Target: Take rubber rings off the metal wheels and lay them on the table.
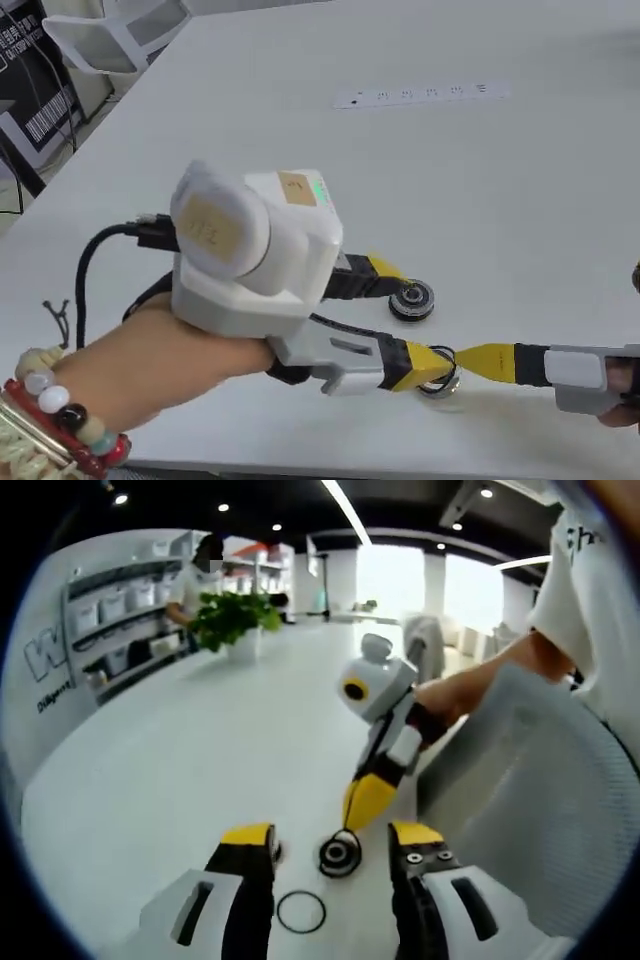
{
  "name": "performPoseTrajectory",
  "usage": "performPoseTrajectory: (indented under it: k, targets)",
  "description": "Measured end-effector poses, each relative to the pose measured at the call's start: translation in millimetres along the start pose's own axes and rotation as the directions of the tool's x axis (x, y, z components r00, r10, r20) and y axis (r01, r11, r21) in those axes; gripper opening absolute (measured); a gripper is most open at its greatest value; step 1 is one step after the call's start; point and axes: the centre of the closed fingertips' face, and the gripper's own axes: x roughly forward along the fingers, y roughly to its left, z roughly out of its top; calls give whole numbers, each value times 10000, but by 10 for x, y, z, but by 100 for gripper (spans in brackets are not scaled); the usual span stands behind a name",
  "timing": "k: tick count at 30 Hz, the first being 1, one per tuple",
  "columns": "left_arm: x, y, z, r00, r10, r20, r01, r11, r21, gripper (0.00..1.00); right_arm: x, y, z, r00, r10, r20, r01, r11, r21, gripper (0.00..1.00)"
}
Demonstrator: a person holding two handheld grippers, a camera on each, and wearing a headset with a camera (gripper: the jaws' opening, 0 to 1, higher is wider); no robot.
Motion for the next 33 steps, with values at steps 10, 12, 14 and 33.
performPoseTrajectory:
  k: [10,12,14,33]
  targets:
    - [-416,26,48,9984,542,179,-547,9979,335,56,-93,44,145,9984,138,549,-152,9996,249,0]
    - [-518,46,48,9965,778,307,-788,9963,353,59,-113,42,145,9987,79,505,-90,9997,216,0]
    - [-594,67,42,9947,953,388,-966,9948,334,59,-143,34,159,9986,-27,523,22,9999,99,0]
    - [-1367,156,-144,9585,2723,848,-2686,9618,-533,77,-164,277,388,9996,63,286,-34,9947,-1029,0]
